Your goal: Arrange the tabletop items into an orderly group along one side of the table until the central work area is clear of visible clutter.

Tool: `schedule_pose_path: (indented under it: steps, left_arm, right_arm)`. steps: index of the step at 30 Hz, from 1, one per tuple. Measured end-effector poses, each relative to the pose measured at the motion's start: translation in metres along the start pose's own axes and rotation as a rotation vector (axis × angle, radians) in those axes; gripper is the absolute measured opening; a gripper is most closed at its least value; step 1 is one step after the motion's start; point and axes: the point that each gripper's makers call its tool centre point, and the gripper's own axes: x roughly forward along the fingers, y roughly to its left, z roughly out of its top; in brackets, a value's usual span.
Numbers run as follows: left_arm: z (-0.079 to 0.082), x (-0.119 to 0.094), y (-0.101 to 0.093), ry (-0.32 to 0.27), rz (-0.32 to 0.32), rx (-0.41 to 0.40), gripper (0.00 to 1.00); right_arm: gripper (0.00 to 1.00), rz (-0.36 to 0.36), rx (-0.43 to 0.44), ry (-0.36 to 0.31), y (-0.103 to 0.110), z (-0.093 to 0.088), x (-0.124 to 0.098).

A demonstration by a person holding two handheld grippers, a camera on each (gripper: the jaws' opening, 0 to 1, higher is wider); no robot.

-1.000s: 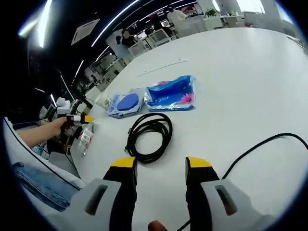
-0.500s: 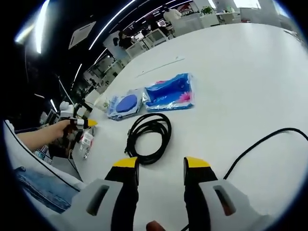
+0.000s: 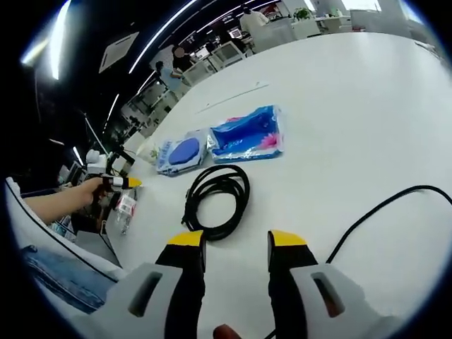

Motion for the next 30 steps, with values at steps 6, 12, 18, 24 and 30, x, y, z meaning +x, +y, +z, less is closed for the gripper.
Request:
schedule_pose_path:
  steps: [6, 12, 18, 24, 30]
  left_arm:
    - [0.002, -0.012, -0.006, -0.018, -0.023, 0.018, 0.21]
    - [0.007, -0.032, -0.012, -0.071, -0.042, 0.037, 0.21]
    - [0.013, -0.054, -0.016, -0.147, -0.059, 0.037, 0.21]
    - [0.016, -0.082, -0.015, -0.231, -0.074, 0.02, 0.21]
    - [0.016, -0.105, -0.013, -0.298, -0.085, 0.021, 0.2]
  right_arm:
    - [0.33, 0.002, 0.003, -0.002, 0.0, 0.0, 0.0]
    - [0.33, 0.006, 0.006, -0.001, 0.0, -0.002, 0.0]
    - [0.33, 0.008, 0.009, 0.0, -0.001, -0.003, -0.001]
    - [0.33, 0.01, 0.008, -0.013, -0.002, -0.002, -0.001]
    - [0.33, 0.001, 0.029, -0.023, -0.008, -0.002, -0.005]
